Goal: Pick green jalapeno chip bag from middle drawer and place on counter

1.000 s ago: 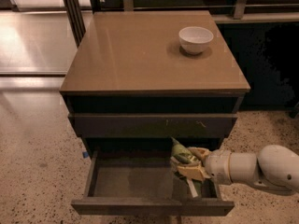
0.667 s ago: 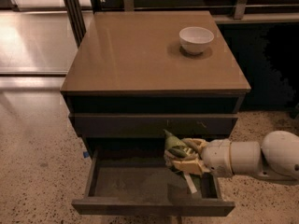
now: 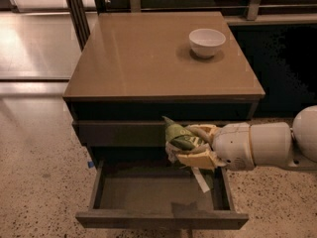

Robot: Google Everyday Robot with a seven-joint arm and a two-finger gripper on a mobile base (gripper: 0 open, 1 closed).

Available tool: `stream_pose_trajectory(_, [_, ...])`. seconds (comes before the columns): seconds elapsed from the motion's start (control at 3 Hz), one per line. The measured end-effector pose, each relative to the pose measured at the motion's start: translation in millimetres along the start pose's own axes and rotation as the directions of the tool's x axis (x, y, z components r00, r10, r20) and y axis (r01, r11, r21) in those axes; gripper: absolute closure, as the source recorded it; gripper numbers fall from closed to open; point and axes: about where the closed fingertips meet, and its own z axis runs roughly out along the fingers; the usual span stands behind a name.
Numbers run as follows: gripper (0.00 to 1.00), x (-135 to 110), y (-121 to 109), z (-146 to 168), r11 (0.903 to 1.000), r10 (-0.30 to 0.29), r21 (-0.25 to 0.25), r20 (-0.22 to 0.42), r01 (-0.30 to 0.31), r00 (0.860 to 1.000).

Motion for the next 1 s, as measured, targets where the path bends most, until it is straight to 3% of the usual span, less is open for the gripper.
stream_pose_trajectory(0.33, [1.00,-39.3,1.9,-22.7,0.9972,-0.059,0.047,0.021,0.058,0.998])
stream_pose_trajectory(1.0, [1.00,-34.3,-1.3,-18.0,0.9967,-0.052,0.066,0.060,0.048,0.997])
